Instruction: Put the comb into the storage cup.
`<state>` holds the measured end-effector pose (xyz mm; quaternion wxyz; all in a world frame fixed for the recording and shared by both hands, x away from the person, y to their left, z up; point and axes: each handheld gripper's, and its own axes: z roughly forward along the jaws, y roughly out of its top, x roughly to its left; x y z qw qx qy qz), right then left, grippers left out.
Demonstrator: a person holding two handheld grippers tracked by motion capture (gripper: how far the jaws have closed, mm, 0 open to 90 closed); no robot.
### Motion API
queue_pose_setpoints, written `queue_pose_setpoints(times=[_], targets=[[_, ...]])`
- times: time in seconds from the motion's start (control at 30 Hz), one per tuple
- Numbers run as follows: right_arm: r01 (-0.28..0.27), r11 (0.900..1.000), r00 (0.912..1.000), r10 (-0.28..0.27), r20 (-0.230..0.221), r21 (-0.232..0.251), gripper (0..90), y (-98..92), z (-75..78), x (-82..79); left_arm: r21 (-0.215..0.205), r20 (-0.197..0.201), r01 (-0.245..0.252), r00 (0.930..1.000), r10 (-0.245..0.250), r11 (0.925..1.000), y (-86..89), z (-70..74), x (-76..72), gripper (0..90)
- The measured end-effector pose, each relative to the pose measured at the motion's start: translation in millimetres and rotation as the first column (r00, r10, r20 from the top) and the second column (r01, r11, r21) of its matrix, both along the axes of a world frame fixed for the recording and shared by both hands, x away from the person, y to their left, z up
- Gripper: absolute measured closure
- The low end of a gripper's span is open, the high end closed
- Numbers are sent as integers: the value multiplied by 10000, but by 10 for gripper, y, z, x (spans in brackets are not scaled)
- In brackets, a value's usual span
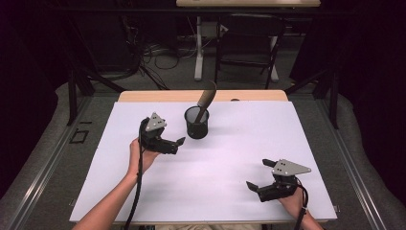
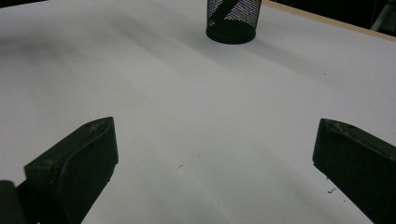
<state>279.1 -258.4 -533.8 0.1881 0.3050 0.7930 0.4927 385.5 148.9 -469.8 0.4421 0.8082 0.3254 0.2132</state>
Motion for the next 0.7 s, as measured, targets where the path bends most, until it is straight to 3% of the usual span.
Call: queue_pose_setpoints(times=[0.47, 0.7], targets=[[38, 10000, 10000, -38, -6, 75, 0, -4, 1, 5, -155, 210, -322, 9993, 325, 9994, 121, -62, -203, 0], [19, 10000, 10000, -19, -53, -5, 0, 7, 3, 1, -214, 136, -429, 9990, 432, 9989, 194, -112, -300, 0]])
